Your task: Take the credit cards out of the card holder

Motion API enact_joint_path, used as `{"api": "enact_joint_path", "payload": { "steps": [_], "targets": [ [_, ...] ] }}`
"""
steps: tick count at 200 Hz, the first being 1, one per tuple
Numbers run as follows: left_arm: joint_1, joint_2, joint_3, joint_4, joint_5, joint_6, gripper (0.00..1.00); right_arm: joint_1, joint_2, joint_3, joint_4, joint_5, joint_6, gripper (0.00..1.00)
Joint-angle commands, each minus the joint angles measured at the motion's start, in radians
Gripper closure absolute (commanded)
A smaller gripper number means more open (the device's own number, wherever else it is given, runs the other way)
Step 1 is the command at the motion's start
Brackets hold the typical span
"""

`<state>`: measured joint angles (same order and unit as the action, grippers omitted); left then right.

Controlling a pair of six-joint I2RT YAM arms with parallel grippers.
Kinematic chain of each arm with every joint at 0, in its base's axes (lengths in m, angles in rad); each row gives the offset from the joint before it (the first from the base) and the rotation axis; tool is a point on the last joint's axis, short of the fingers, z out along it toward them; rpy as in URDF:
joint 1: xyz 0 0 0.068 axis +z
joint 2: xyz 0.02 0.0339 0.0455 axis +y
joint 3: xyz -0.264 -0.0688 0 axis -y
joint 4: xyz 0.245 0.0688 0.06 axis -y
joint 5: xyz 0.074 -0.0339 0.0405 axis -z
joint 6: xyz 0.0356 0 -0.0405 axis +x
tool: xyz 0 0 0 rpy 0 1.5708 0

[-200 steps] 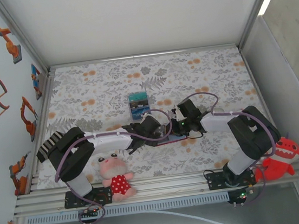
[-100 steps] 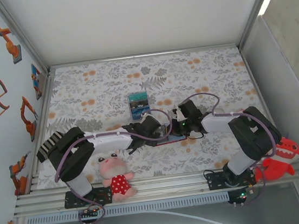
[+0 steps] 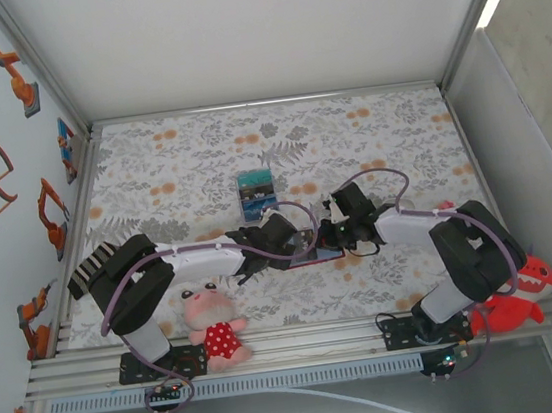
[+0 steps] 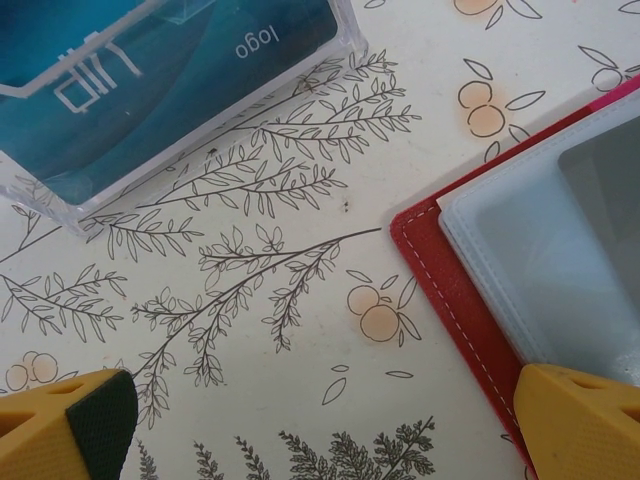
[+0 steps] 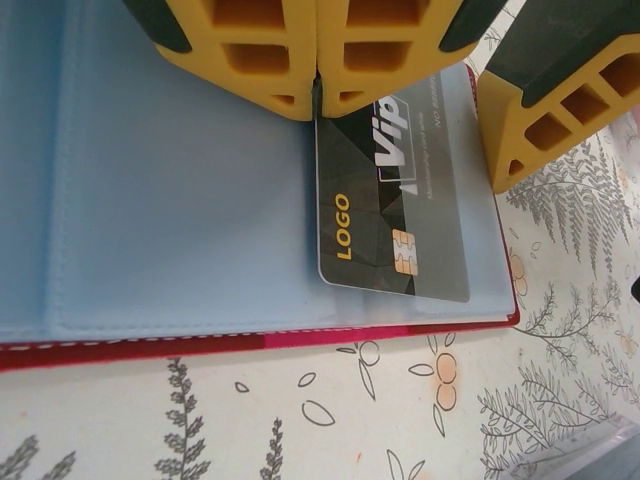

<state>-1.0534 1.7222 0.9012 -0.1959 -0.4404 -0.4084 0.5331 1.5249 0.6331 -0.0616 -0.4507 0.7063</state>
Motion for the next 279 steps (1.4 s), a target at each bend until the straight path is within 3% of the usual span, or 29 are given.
{"api": "enact_joint_path", "payload": {
  "steps": [1,115,199,262,279],
  "targets": [
    [-0.002,-0.019,0.003,-0.040,-0.033,0.023,0.03,-0.007,-0.031,0.032,-0.058,0.035,-0.029,1.00],
    [-0.006,-0.080,0.028,0.014,-0.031,0.085,0.03,-0.010,-0.045,0.059,-0.097,0.037,-0.041,1.00],
    [-0.013,0.026,0.086,0.046,0.003,0.131,0.03,-0.010,-0.057,0.056,-0.097,0.029,-0.039,1.00],
    [-0.013,0.057,0.080,0.009,-0.007,0.112,0.03,-0.016,-0.081,0.019,-0.005,-0.034,0.000,1.00],
    [-0.013,0.061,0.076,0.003,-0.007,0.105,0.03,-0.019,-0.083,0.000,0.046,-0.063,0.019,0.93]
  ]
}}
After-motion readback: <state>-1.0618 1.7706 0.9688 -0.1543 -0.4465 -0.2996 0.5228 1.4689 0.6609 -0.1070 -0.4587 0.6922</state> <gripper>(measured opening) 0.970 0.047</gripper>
